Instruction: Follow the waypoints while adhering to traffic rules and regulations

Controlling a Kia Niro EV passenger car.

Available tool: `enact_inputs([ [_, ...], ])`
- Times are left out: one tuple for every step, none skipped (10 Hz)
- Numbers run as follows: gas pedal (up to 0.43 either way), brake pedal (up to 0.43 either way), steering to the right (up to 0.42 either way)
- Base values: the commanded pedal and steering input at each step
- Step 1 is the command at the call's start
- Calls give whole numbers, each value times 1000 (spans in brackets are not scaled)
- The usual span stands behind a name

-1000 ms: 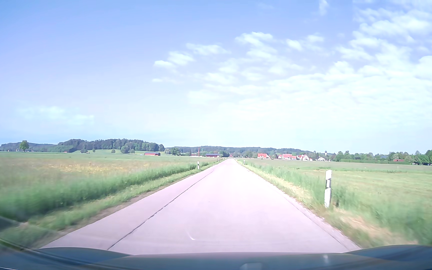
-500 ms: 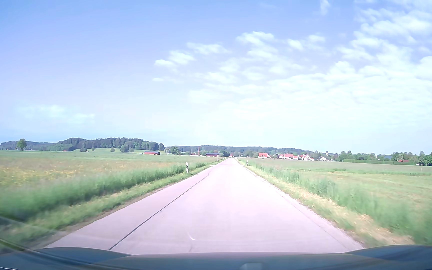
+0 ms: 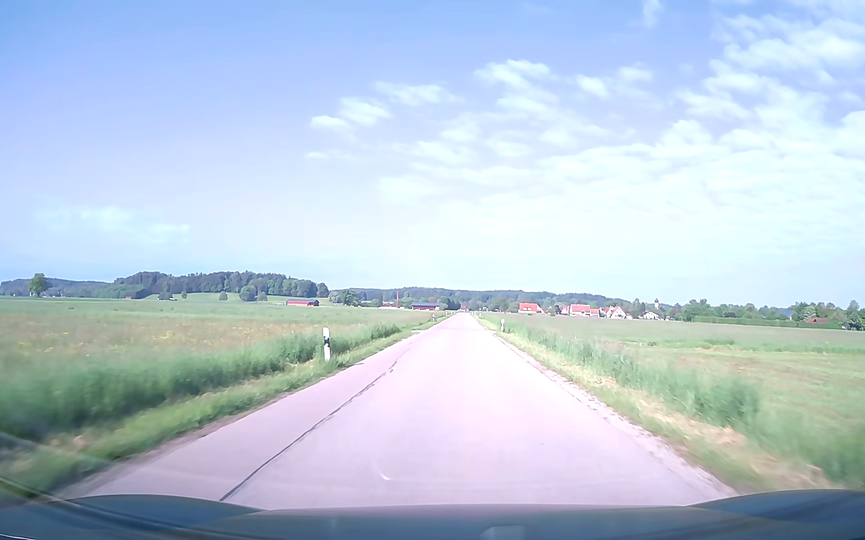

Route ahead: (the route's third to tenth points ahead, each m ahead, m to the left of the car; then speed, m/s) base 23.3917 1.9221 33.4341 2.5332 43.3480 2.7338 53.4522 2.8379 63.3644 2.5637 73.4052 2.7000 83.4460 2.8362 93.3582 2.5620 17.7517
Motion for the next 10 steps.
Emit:
enact_inputs([
  [169,0,1],
  [169,0,1],
  [169,0,1],
  [169,0,1],
  [169,0,1],
  [169,0,1],
  [169,0,1],
  [169,0,3],
  [169,0,5],
  [169,0,5],
])
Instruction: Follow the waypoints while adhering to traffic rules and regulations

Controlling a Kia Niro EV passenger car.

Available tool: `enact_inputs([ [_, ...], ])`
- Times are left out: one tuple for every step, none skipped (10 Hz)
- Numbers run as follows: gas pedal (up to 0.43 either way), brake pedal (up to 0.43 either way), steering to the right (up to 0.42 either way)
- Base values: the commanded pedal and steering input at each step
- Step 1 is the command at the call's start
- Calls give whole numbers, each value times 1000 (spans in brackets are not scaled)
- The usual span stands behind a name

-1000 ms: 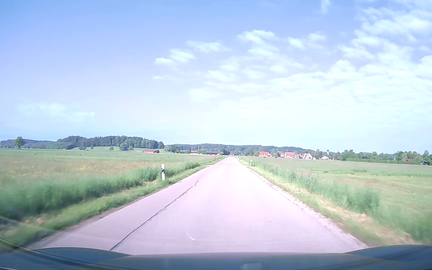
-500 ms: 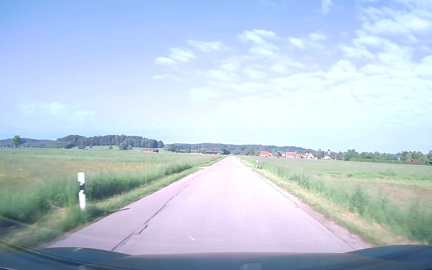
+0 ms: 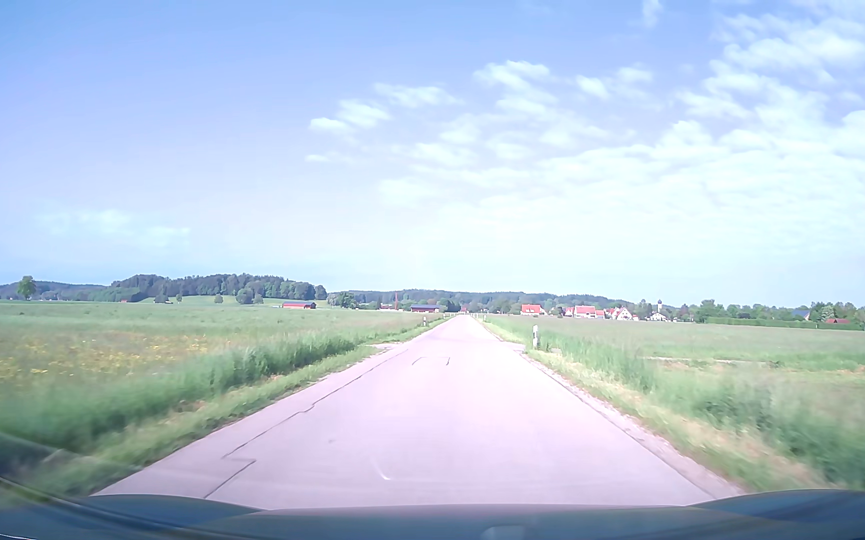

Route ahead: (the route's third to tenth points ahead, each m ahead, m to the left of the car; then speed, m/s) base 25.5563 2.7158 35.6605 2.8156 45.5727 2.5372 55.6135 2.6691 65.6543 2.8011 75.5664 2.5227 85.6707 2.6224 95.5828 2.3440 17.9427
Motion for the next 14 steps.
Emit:
enact_inputs([
  [169,0,6],
  [157,0,4],
  [150,0,3],
  [150,0,3],
  [150,0,3],
  [150,0,2],
  [150,0,2],
  [150,0,2],
  [150,0,2],
  [150,0,2],
  [150,0,3],
  [150,0,3],
  [150,0,3],
  [150,0,3],
])
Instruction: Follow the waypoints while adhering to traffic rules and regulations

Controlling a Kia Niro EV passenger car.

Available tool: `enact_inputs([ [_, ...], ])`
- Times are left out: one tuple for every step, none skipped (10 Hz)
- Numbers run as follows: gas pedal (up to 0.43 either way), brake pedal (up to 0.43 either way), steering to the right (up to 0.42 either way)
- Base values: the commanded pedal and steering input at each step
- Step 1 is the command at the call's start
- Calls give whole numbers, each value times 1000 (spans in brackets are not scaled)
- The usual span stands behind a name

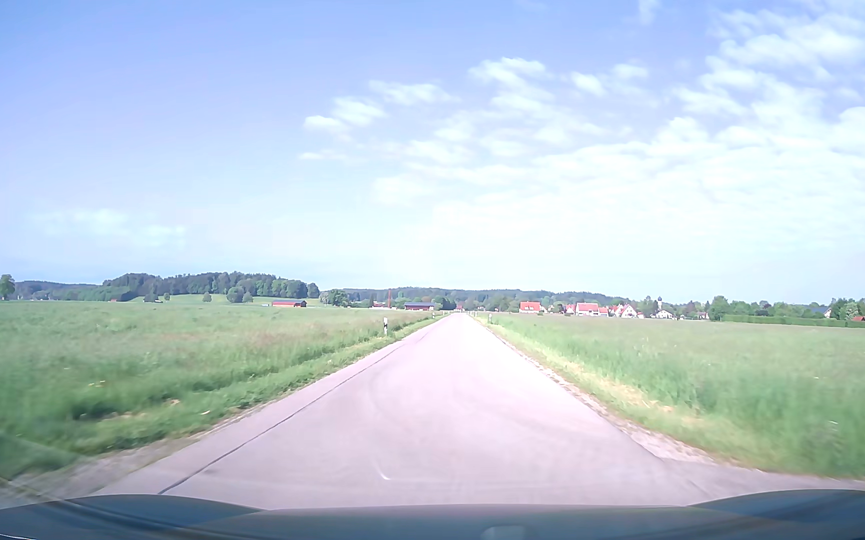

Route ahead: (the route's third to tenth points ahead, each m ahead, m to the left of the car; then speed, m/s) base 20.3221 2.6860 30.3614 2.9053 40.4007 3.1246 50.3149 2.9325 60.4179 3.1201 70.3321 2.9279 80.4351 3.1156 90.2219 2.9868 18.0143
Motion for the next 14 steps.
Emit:
enact_inputs([
  [150,0,3],
  [150,0,3],
  [150,0,3],
  [150,0,3],
  [150,0,2],
  [150,0,2],
  [150,0,2],
  [150,0,2],
  [150,0,2],
  [150,0,2],
  [150,0,2],
  [150,0,2],
  [150,0,2],
  [150,0,1],
])
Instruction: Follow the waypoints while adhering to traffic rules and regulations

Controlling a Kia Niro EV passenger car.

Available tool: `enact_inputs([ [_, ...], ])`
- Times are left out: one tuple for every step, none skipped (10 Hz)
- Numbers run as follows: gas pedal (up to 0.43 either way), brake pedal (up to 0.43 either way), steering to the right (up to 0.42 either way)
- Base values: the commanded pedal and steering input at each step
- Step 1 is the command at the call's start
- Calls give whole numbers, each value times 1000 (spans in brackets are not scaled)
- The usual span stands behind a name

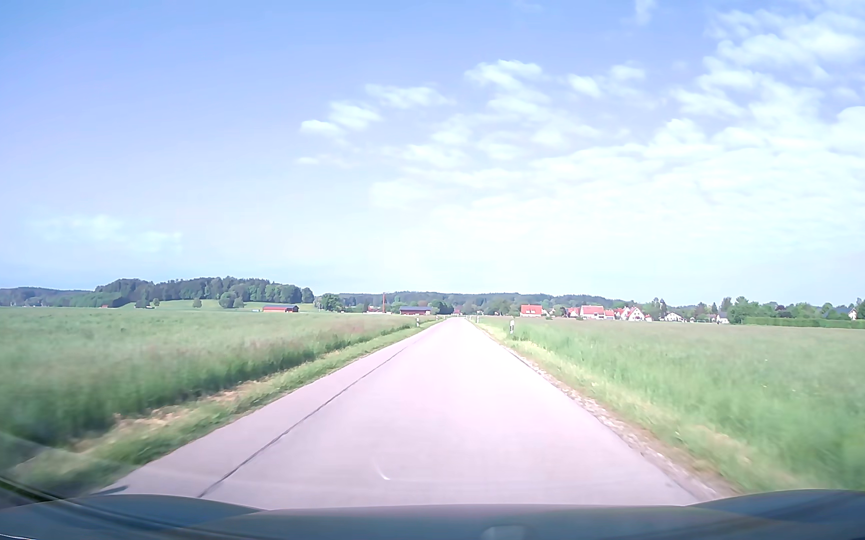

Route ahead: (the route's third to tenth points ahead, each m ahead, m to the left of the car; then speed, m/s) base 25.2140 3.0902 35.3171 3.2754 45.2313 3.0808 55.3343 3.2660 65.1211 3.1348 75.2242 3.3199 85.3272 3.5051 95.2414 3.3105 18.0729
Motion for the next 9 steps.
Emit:
enact_inputs([
  [150,0,1],
  [150,0,1],
  [150,0,0],
  [150,0,0],
  [150,0,0],
  [150,0,0],
  [150,0,0],
  [150,0,0],
  [150,0,0],
])
